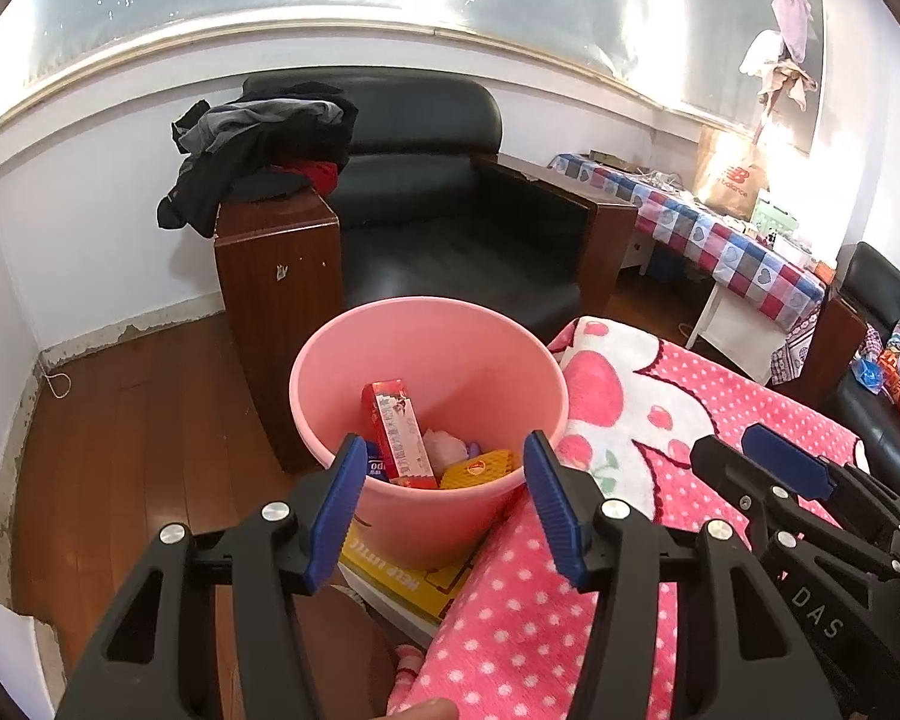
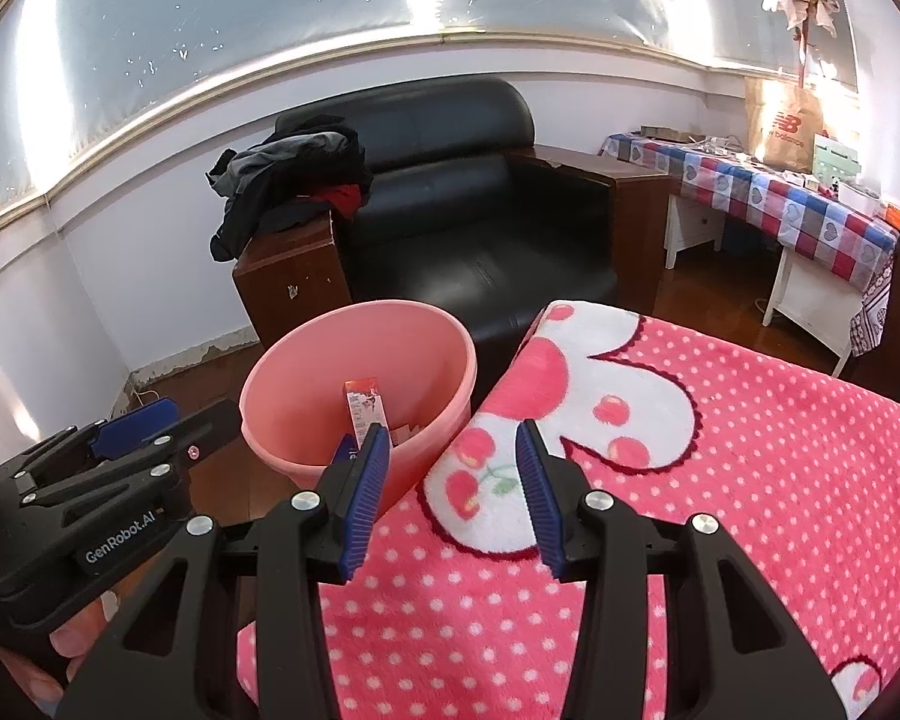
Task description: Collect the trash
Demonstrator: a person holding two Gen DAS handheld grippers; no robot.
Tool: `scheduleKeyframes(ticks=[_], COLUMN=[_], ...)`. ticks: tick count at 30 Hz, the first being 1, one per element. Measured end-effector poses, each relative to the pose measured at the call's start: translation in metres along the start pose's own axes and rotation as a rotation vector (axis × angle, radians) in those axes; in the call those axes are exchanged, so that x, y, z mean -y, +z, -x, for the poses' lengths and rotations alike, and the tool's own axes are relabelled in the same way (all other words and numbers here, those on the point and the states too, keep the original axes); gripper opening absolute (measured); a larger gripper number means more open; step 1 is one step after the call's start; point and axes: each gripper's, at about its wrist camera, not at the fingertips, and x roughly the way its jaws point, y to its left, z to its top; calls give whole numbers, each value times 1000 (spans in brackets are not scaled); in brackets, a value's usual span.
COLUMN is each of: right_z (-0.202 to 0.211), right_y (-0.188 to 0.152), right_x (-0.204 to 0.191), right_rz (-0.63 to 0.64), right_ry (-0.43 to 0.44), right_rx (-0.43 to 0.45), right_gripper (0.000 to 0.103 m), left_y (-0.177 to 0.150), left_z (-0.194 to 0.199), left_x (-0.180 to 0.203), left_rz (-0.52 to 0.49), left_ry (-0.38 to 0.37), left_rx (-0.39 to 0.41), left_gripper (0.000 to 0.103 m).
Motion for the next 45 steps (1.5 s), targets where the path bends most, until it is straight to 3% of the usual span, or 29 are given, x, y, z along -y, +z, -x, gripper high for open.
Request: scheduleKeyframes(ticks=[45], right_z=[44], right_y=[-21], right_x=[-12], right_rz=[15], right_ry=[-4], right_rx=[58], right_gripper=[45], left_y=[-22], left_z=[54], left_x=[4], left_rz=[-20], left_ry=[-12], left_rx=[68], left_gripper=[51])
